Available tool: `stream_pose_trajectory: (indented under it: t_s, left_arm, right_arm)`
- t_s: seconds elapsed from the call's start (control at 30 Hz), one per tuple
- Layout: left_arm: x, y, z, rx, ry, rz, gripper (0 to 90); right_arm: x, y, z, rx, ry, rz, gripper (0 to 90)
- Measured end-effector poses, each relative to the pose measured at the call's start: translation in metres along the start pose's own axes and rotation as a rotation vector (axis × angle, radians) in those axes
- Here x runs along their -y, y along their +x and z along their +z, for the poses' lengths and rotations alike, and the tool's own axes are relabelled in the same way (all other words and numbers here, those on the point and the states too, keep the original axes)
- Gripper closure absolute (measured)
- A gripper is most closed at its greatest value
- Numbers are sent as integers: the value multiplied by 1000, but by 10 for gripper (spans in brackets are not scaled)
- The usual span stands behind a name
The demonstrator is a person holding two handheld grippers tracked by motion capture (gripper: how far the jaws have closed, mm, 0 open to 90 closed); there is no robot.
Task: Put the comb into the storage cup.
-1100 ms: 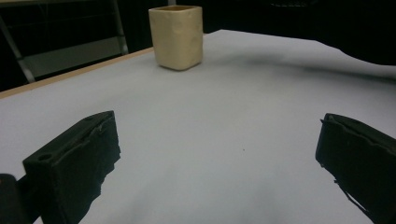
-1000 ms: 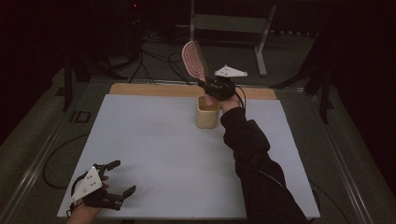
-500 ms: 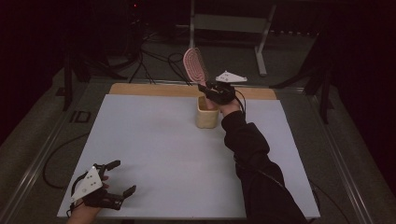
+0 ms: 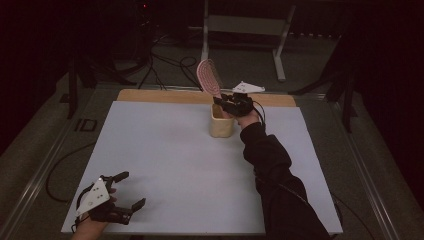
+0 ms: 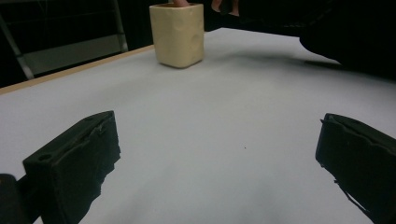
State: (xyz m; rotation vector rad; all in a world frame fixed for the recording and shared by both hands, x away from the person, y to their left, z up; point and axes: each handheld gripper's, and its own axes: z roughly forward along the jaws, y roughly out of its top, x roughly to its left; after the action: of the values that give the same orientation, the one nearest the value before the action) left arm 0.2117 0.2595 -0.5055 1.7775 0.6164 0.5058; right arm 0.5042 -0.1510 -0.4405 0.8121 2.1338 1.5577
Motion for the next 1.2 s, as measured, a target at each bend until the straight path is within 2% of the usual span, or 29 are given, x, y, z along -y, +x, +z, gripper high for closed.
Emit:
stream_pose_trajectory:
  t_s: [0.07,0.27,0.37,0.43,0.53,0.57,0.63,0.7,0.83,0.93,1.03,1.1,1.2]
  left_arm:
    - [0,0,0,-3,1,0,0]
    - [0,1,0,-5,0,-1,0]
    - [0,1,0,-4,2,1,0]
    - [0,1,0,-4,0,-1,0]
    - [1,1,0,-4,1,-2,0]
    - [1,1,0,-4,3,0,0]
    - [1,1,0,-1,3,-2,0]
    - [1,1,0,-2,5,-1,0]
    - [1,1,1,-1,3,-2,0]
    - [1,0,1,-2,5,0,0]
    - [0,0,1,-1,5,-2,0]
    - [0,0,1,-2,5,2,0]
    - [0,0,1,-3,3,0,0]
  right_arm:
    - [1,0,-1,-8,4,-15,704]
    - [5,-4,-4,-34,8,-7,704]
    - [6,-4,-5,-37,7,-5,703]
    - [8,-4,-3,-37,24,-22,702]
    - [10,-3,-3,-35,30,-8,694]
    - [11,-3,-3,-38,33,-5,674]
    - [9,-3,-4,-28,48,-16,486]
    - [9,0,-5,-2,56,-45,379]
    - [8,-1,-8,-25,90,-38,159]
    - [8,-1,-9,-32,101,-35,134]
    - [6,-3,-15,-25,84,-17,107]
    - [4,-3,-17,-39,81,0,106]
    - [2,-1,-20,-32,100,-14,106]
